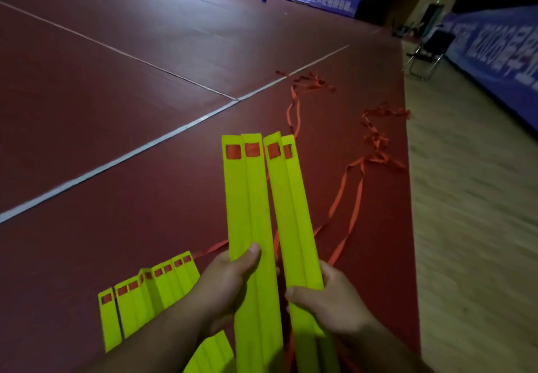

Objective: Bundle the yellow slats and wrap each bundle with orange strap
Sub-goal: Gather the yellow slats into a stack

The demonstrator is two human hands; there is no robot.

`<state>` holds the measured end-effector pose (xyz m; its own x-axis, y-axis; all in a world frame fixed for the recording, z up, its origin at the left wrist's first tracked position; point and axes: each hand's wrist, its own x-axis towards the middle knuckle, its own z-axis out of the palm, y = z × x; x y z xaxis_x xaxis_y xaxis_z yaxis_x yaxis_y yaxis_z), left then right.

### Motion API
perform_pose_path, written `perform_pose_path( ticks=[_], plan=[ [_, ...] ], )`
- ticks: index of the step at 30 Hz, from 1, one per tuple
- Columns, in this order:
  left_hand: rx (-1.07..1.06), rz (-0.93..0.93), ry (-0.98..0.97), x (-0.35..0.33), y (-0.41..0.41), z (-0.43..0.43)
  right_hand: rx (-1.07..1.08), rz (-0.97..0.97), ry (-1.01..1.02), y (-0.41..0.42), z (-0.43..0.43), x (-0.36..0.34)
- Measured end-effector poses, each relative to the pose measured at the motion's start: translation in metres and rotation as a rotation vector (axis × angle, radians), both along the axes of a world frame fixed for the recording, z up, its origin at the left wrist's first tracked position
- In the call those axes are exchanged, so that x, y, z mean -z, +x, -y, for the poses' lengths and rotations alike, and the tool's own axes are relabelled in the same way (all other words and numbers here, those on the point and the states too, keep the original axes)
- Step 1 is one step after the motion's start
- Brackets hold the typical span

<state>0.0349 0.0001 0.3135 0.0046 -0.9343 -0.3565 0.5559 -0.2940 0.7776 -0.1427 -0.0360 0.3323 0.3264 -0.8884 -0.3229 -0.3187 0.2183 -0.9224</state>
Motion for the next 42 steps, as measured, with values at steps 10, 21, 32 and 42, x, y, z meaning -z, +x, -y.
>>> perform_pose_path(
  ticks=[10, 21, 32, 42],
  plan=[
    [0.003, 0.079, 0.053, 0.022, 0.012, 0.011, 0.066, 0.213, 0.111, 0.006, 0.028, 0.055],
    [-0.065, 0.020, 0.197, 0.031, 0.025, 0.022, 0.066, 0.161, 0.034, 0.018, 0.028, 0.060],
    [0.031, 0.030, 0.272, 0.026, 0.020, 0.020, 0.083, 0.117, 0.040, 0.020, 0.020, 0.062],
    [-0.140, 0.057, 0.292, 0.019, 0.016, 0.020, 0.135, 0.183, 0.049, 0.016, 0.025, 0.061]
  ],
)
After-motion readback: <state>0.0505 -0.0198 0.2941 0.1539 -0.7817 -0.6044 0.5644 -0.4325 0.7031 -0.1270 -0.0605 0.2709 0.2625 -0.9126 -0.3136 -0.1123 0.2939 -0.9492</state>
